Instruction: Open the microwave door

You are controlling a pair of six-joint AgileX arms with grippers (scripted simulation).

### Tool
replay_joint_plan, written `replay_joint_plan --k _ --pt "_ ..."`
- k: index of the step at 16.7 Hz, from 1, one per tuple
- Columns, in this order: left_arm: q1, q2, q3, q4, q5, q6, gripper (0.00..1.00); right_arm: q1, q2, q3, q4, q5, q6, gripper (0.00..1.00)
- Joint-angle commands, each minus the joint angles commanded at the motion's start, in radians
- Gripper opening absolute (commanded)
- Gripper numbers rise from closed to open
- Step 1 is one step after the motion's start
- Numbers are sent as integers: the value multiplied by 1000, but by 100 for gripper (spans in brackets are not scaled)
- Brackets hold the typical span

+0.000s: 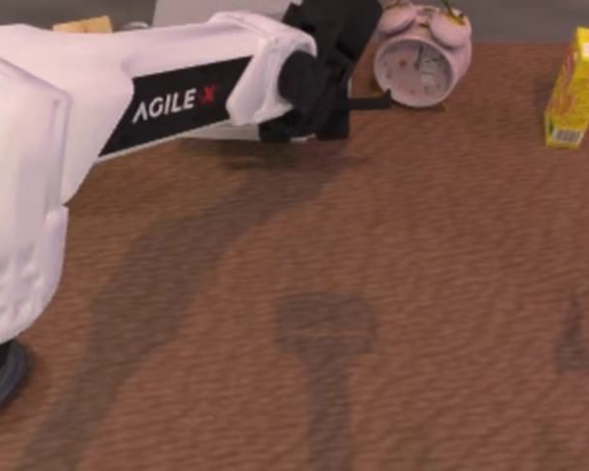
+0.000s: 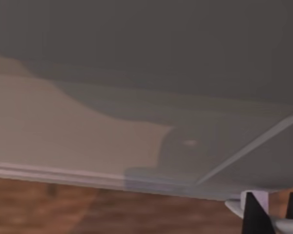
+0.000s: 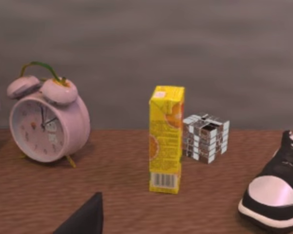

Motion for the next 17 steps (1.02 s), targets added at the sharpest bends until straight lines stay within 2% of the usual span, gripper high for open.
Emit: replay_joint_plan --k 17 --pt "-6 3 -14 5 11 4 0 0 0 0 0 0 0 100"
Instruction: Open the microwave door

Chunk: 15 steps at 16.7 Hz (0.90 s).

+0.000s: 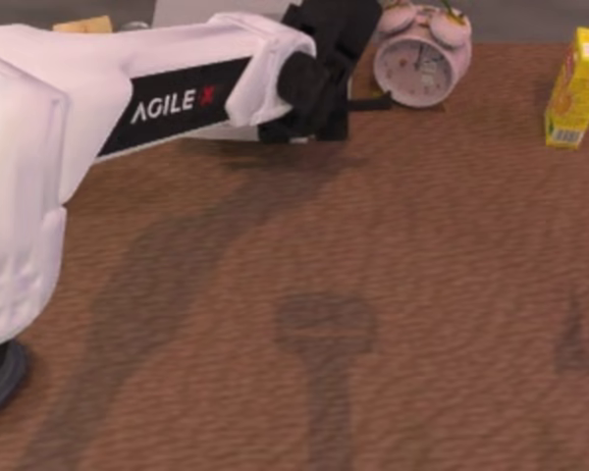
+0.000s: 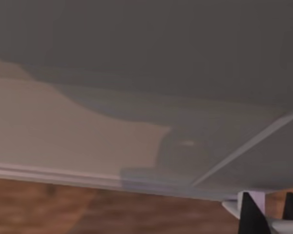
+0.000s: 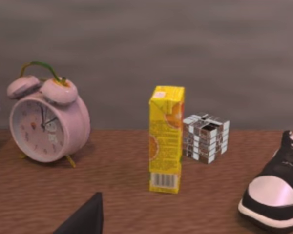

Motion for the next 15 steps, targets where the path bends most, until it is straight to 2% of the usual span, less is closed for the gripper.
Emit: replay_joint_plan --k 6,15 --pt "11 -56 -75 53 27 53 0 0 0 0 0 0 0 100" --pt "11 -56 -76 53 28 54 0 0 0 0 0 0 0 100"
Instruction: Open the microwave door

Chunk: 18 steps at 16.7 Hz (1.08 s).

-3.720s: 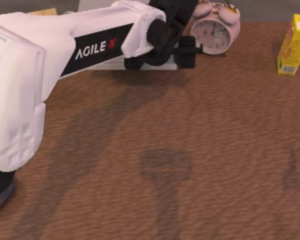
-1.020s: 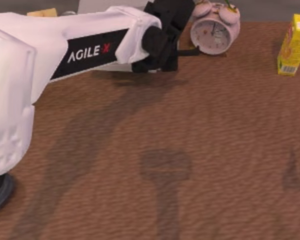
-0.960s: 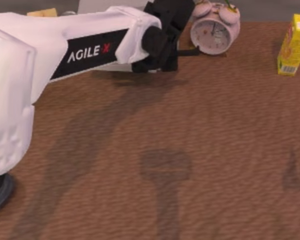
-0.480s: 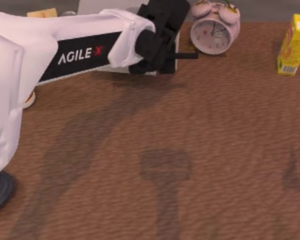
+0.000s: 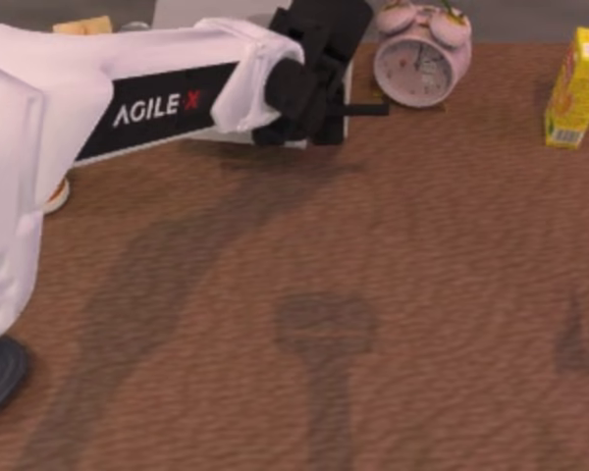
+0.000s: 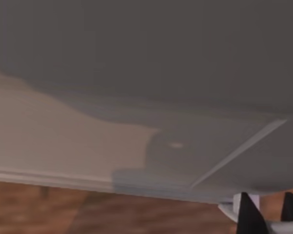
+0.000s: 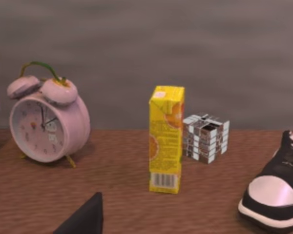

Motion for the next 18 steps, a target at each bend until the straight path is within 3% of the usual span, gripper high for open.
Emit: replay_joint_plan --k 18 --pt "-6 0 -10 4 11 5 0 0 0 0 0 0 0 100"
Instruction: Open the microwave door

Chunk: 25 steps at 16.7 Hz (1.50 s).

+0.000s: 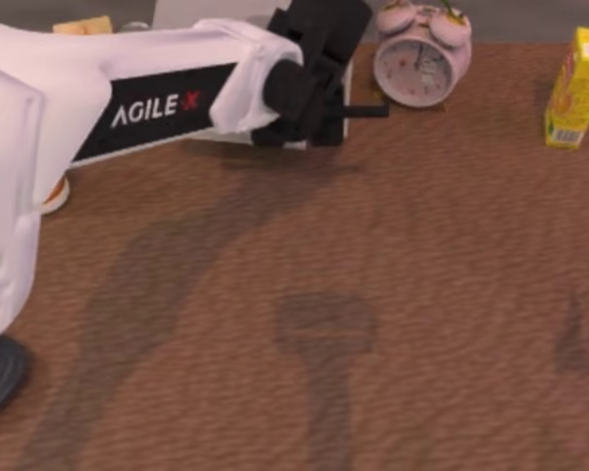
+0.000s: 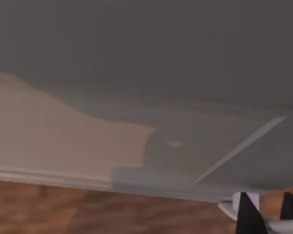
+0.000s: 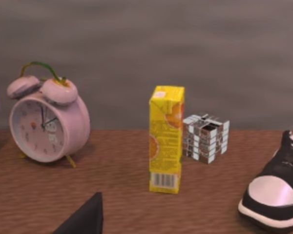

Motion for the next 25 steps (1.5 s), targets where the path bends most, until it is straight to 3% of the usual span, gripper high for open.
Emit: replay_joint_plan --k 6,25 --pt "14 -49 -71 47 30 53 0 0 0 0 0 0 0 100" --pt "14 -49 -72 47 31 54 0 0 0 0 0 0 0 100"
